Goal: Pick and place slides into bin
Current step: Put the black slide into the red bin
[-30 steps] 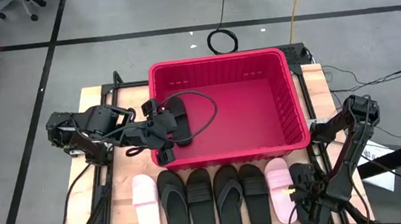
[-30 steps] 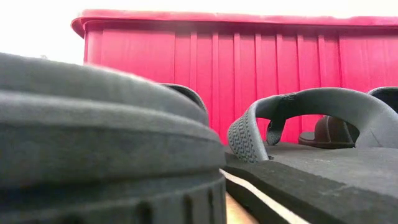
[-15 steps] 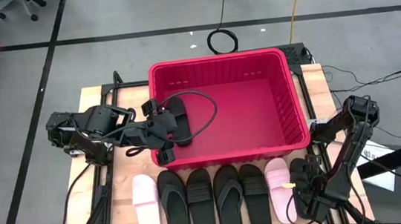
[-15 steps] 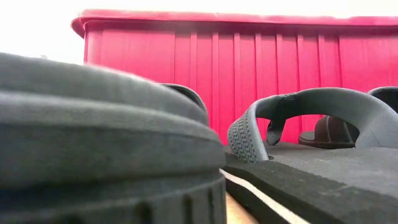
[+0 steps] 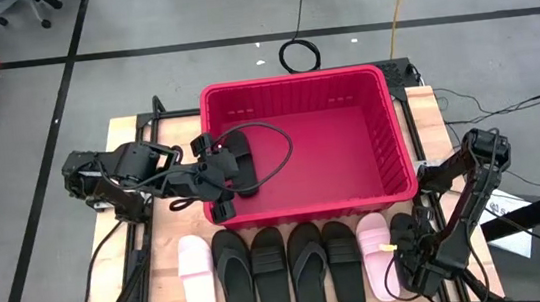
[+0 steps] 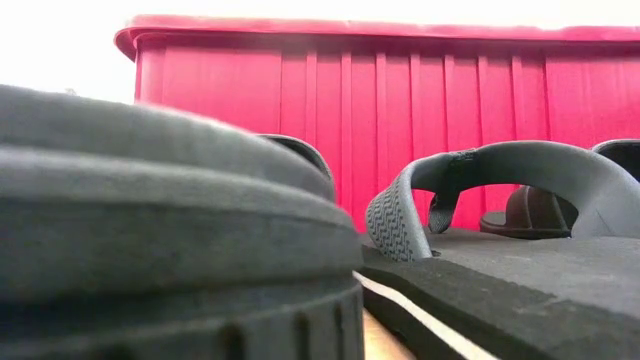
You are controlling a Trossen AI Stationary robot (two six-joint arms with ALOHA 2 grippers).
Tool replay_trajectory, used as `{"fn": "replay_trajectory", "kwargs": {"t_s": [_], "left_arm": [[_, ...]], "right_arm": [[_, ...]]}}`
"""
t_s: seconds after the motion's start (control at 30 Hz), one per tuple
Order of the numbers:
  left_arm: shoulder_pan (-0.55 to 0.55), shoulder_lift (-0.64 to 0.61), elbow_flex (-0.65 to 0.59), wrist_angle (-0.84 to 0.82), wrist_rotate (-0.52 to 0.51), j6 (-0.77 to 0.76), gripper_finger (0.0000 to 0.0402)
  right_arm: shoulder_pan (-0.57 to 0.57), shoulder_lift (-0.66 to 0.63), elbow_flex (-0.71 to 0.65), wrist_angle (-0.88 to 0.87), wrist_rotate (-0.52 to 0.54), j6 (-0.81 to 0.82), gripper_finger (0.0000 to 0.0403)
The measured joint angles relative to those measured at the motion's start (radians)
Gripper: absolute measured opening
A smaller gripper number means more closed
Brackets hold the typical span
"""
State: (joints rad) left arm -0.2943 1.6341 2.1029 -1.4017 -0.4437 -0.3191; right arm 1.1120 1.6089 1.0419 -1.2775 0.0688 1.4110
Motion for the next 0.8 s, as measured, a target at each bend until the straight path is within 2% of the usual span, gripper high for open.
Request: {"fn": "replay_trajectory", "kwargs": {"t_s": [0.3, 0.53, 0.8], "left_arm": [[0.000, 0.000, 0.000, 0.000, 0.001, -0.007, 0.0191], [0.000, 0.000, 0.000, -0.009, 0.003, 0.000, 0.0191], [0.000, 0.000, 0.000, -0.018, 0.081, 0.003, 0.0191]], "right_arm": [[0.001, 0.000, 0.162, -0.109, -0.060, 0.027, 0.0003], [0.000, 0.000, 0.337, -0.117, -0.045, 0.043, 0.0001], [-0.019, 0.000, 0.512, -0.111, -0.003, -0.009, 0.0001]]}}
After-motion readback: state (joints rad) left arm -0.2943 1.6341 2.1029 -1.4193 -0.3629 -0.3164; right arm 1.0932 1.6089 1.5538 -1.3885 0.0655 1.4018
